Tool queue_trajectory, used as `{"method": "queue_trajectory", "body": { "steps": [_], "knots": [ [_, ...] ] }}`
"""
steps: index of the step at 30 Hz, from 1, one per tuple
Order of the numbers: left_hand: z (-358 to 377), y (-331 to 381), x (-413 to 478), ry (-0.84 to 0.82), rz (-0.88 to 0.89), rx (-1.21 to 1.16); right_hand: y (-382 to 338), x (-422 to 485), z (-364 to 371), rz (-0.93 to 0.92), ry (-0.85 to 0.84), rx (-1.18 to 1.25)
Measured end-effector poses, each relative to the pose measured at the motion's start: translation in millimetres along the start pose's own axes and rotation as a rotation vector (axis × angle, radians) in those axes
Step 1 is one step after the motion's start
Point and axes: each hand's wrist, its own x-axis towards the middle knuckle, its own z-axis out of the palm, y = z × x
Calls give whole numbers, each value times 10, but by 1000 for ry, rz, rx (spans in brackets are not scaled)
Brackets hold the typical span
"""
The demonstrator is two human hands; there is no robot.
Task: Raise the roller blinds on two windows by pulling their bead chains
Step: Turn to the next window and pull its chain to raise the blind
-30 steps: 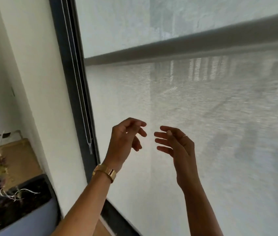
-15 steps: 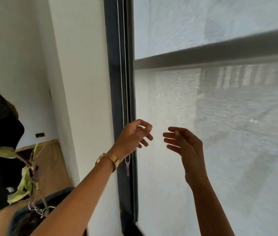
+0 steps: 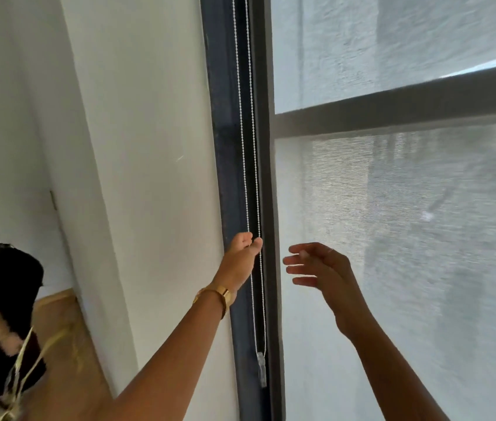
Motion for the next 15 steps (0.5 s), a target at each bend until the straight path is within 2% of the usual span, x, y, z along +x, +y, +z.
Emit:
{"method": "queue_trajectory", "body": {
  "steps": [6,11,15],
  "knots": [
    [-45,-235,741,49,55,11,189,1021,339,-82,-6,-60],
    [74,-507,1073,-8,40,-37,167,1802,508,-113,-23,-106],
    [70,-561,1096,-32,105,-20,21,2170,644,-95,-10,-225]
  ]
}}
